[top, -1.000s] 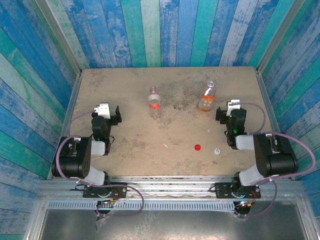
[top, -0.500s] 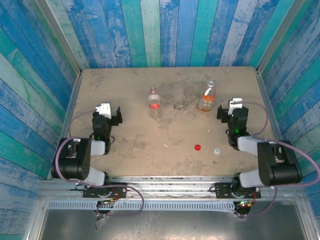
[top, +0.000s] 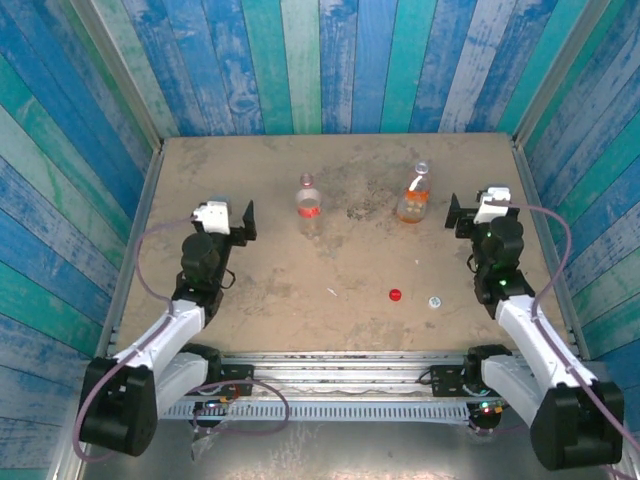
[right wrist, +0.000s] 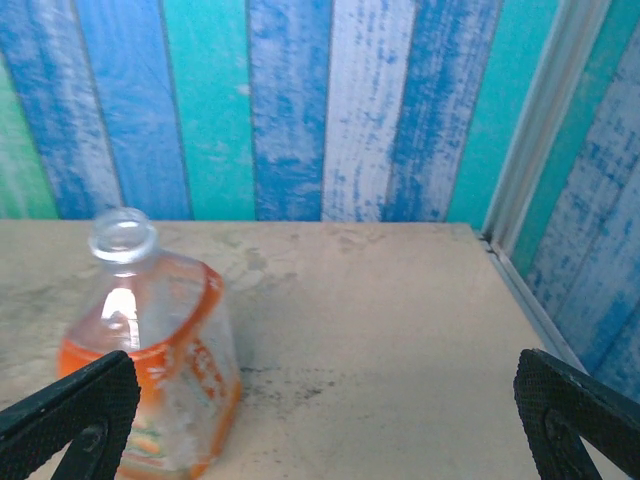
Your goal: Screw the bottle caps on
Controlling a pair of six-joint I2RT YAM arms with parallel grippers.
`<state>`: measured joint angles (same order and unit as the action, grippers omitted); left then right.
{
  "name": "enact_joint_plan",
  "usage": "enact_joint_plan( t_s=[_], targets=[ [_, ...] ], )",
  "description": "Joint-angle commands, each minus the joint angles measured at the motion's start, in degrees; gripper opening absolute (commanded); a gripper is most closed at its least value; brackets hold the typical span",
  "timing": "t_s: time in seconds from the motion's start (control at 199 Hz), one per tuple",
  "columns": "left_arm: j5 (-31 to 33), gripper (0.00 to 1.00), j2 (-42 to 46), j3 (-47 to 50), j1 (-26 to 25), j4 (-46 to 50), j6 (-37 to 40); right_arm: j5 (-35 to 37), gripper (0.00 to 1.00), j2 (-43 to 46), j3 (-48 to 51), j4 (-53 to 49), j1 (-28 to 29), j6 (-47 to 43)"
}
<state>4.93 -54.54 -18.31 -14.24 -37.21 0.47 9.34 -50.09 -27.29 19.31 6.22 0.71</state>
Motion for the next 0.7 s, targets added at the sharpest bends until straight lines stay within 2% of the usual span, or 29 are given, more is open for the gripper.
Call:
enact_joint_plan(
  t_s=[0.0,0.09,0.241,0.406,0.607,0.692],
  targets=[
    [-6.42,0.94,0.71,0.71,-4.31,-0.87,2.46,-6.51,1.0,3.22,-2.84,-10.03,3.01,1.71],
    [-12.79,0.94,-1.65,0.99,-5.39,-6.13,1.74,-8.4,1.0,3.69,-4.61,-13.78,8.32,-0.37],
    [-18.25,0.94,-6.07,0.78,-7.08,-11.28,1.68,-9.08,1.0,1.04,-8.27,-20.19,19.2,-6.15],
    [-20.12,0.94,-12.94,-0.09,-9.34,-15.94,4.48,-10.22,1.0,-5.51,-10.65,-21.77,30.29,-10.77],
    [-22.66,0.94,-25.23,-2.07,-9.48,-25.94,2.63,-12.57,1.0,-10.83,-12.09,-18.1,33.93,-8.94],
    [-21.0,0.94,-29.87,-3.29,-9.49,-29.28,1.93,-13.03,1.0,-11.73,-12.6,-17.44,34.12,-8.16]
  ],
)
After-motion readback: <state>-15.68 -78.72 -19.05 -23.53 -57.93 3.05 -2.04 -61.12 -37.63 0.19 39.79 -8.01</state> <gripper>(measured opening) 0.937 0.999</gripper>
